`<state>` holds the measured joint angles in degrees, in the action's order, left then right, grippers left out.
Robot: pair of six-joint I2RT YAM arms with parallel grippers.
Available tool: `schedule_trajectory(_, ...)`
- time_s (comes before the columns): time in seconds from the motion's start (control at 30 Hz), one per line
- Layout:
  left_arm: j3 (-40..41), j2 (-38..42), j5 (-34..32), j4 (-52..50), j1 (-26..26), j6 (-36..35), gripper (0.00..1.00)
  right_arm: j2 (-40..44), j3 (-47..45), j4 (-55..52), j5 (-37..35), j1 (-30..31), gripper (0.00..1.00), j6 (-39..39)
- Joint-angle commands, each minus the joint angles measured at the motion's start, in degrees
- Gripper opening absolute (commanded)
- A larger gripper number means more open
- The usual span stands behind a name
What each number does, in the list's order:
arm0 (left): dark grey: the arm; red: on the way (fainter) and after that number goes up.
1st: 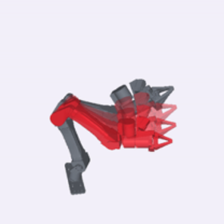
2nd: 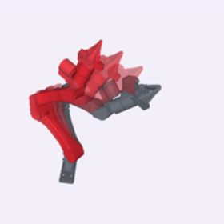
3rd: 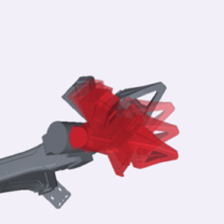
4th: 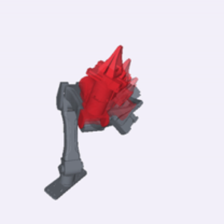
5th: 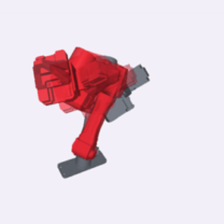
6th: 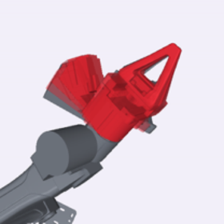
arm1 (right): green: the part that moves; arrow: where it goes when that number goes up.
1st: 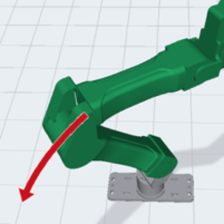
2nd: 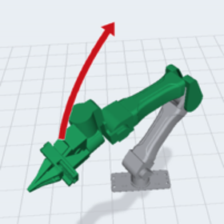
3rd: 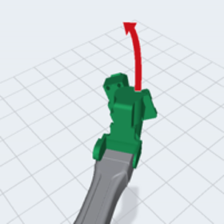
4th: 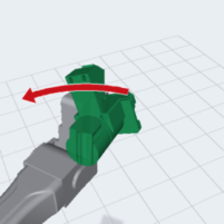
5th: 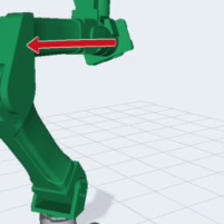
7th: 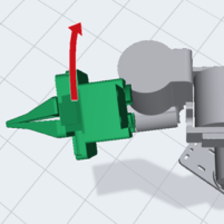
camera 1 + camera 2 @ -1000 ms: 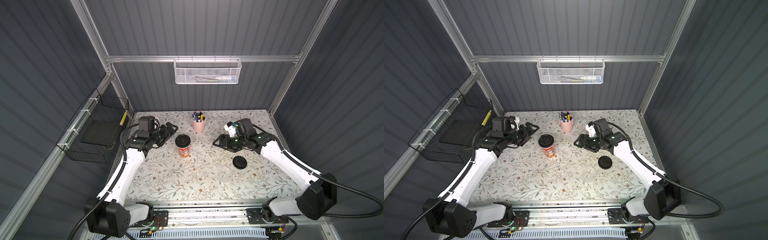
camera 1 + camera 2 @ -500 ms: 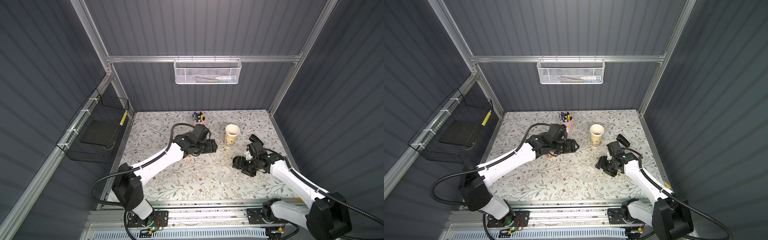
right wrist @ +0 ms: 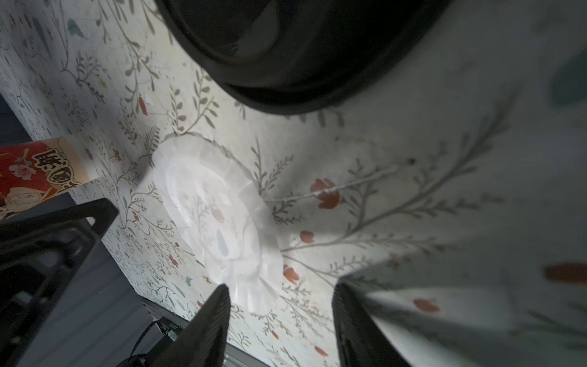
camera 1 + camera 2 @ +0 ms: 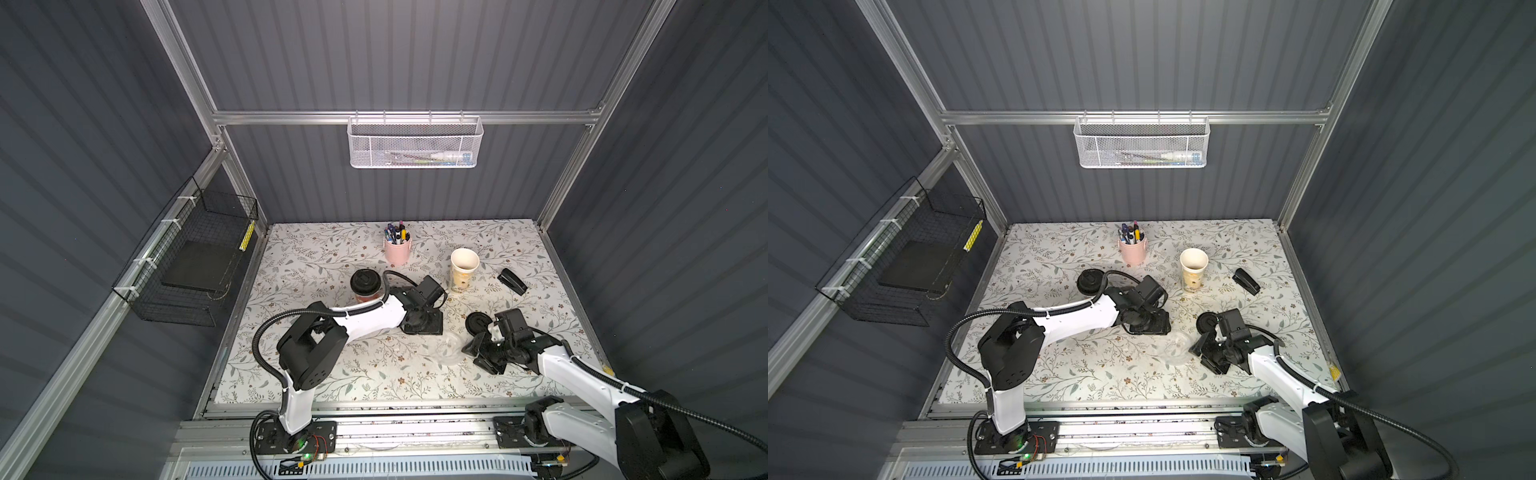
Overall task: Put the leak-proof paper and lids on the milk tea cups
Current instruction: Pick up the leak-proof paper from the center of the board.
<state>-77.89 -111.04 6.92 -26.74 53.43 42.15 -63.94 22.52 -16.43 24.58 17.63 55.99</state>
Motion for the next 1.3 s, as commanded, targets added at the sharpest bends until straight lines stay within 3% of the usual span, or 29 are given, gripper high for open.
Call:
schedule_trajectory(0.0,1.74,-0.90,2.16,0.19,-0.16,-0.17,0.61,-3.18,-2.41,6.89,1.35,0.68,0.50,3.33)
schedule_trajectory(0.33,5.41,-3.71,4.99,3.46,-0.13,3.41,0.52,-5.77,-8.69,18.16,0.03,2.36,0.42,9.59)
schedule_trajectory(0.63,9.06,-3.62,5.75,4.65,-0.16,5.05,0.48,-4.82,-9.08,23.24,1.07,3.82,0.38,9.84)
schedule_trajectory(0.83,9.57,-2.76,5.08,4.24,-0.08,5.21,0.48,-2.94,-7.55,22.04,0.29,3.90,0.28,7.97)
schedule_trajectory(0.93,9.76,-1.94,4.67,4.68,-0.23,5.52,0.48,-1.87,-6.70,21.17,0.13,3.97,0.17,6.77)
schedule_trajectory(1.17,7.54,4.30,-0.60,6.31,-0.15,4.73,0.58,5.72,-4.86,15.48,-1.24,3.93,0.00,4.73)
schedule_trajectory(1.27,4.60,7.14,-4.02,5.02,-0.25,3.36,0.64,9.41,-3.22,11.24,-2.39,3.99,0.00,3.41)
